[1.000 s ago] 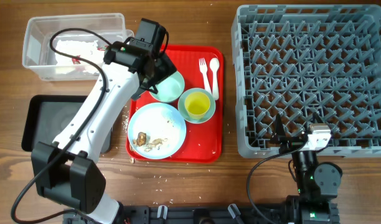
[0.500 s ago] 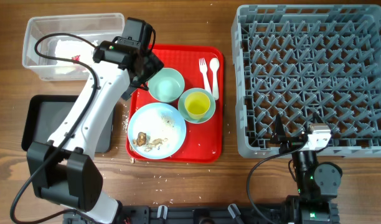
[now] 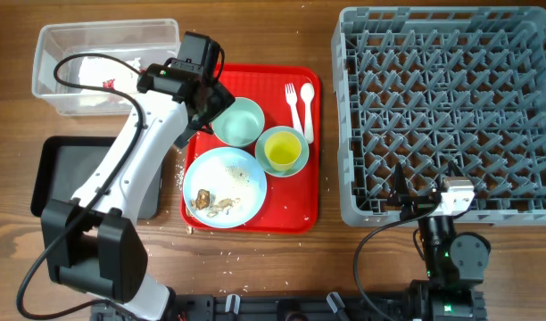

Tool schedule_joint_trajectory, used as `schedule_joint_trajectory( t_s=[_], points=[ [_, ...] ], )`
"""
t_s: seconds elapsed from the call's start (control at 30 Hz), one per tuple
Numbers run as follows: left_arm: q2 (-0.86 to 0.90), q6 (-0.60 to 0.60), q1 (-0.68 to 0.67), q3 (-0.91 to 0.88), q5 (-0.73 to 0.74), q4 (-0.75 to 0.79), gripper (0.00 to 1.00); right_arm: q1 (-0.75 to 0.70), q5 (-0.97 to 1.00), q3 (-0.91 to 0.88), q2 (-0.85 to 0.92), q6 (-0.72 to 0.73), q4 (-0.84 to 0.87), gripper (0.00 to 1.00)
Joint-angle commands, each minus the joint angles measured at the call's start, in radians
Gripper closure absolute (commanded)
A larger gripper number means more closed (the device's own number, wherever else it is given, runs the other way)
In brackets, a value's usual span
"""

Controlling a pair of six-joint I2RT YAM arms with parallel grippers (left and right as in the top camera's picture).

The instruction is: Sort waste into correct bins and load items into the dishwasher rack

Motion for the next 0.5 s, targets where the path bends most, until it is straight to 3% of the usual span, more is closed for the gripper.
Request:
schedule_joint_trajectory(
  t_s=[0.0, 0.23, 0.4, 0.47],
  points=[
    [0.008, -0.016, 0.003, -0.01, -0.014, 0.008, 0.0, -0.005, 0.01, -0.001, 0.004, -0.01, 0.005, 0.0],
    [0.01, -0.016, -0.01, -0.061, 0.006, 0.067, 0.01, -0.005, 0.01, -0.002, 0.004, -0.01, 0.005, 0.0],
    [0.01, -0.017, -0.019, -0.12, 0.013, 0.132, 0.16, -0.005, 0.01, -0.001, 0.004, -0.01, 0.005, 0.0],
    [0.01, -0.017, -0.02, -0.12, 0.015, 0.133, 0.27, -0.005, 0.01, -0.001, 0.004, -0.01, 0.005, 0.0]
  ],
)
